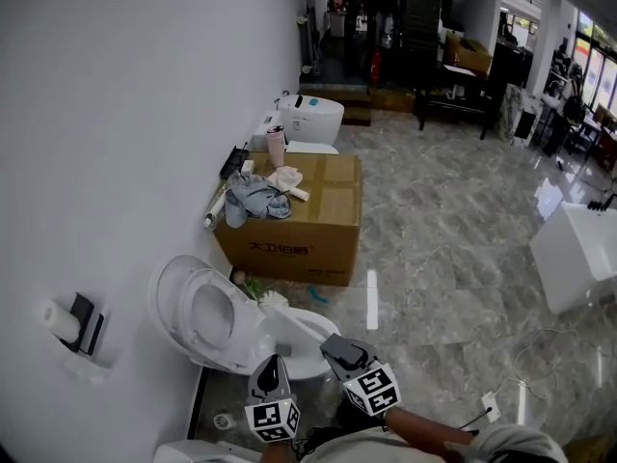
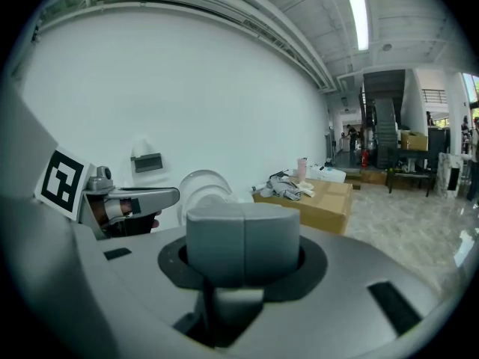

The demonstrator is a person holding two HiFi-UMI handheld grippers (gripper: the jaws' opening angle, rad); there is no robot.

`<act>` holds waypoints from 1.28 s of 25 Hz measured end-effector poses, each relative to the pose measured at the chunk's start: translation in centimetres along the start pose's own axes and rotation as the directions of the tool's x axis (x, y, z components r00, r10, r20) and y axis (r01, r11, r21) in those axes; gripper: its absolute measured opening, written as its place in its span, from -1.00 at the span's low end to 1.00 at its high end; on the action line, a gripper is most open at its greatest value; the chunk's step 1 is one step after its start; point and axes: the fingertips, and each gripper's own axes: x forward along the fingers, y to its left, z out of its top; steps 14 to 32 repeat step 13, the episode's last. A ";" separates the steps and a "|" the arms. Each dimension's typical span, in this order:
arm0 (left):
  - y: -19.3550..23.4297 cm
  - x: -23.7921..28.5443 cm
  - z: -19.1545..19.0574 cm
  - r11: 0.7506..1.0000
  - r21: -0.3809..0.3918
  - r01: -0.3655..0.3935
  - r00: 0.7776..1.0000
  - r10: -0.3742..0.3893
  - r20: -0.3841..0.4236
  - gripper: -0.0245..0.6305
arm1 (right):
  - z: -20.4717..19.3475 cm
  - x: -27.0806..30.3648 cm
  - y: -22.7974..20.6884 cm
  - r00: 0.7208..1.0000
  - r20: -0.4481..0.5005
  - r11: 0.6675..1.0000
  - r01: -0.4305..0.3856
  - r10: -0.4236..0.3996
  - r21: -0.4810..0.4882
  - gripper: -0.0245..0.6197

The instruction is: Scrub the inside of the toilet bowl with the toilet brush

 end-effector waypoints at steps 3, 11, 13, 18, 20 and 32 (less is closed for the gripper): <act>-0.2 -0.2 0.1 1.000 -0.001 0.013 1.000 -0.013 0.003 -0.89 | 0.1 -0.4 0.2 1.000 -0.004 1.000 0.009 -0.009 -0.008 -0.48; 0.6 -0.8 -0.4 1.000 0.004 0.029 0.999 -0.029 0.017 -0.89 | 0.0 -0.4 0.9 1.000 0.002 0.999 0.029 -0.029 -0.029 -0.47; 0.7 -1.0 -0.6 0.999 0.004 0.033 0.999 -0.033 0.021 -0.89 | -0.1 -0.3 1.1 1.000 0.001 0.999 0.030 -0.030 -0.035 -0.48; 0.7 -1.0 -0.6 0.999 0.004 0.033 0.999 -0.033 0.021 -0.89 | -0.1 -0.3 1.1 1.000 0.001 0.999 0.030 -0.030 -0.035 -0.48; 0.7 -1.0 -0.6 0.999 0.004 0.033 0.999 -0.033 0.021 -0.89 | -0.1 -0.3 1.1 1.000 0.001 0.999 0.030 -0.030 -0.035 -0.48; 0.7 -1.0 -0.6 0.999 0.004 0.033 0.999 -0.033 0.021 -0.89 | -0.1 -0.3 1.1 1.000 0.001 0.999 0.030 -0.030 -0.035 -0.48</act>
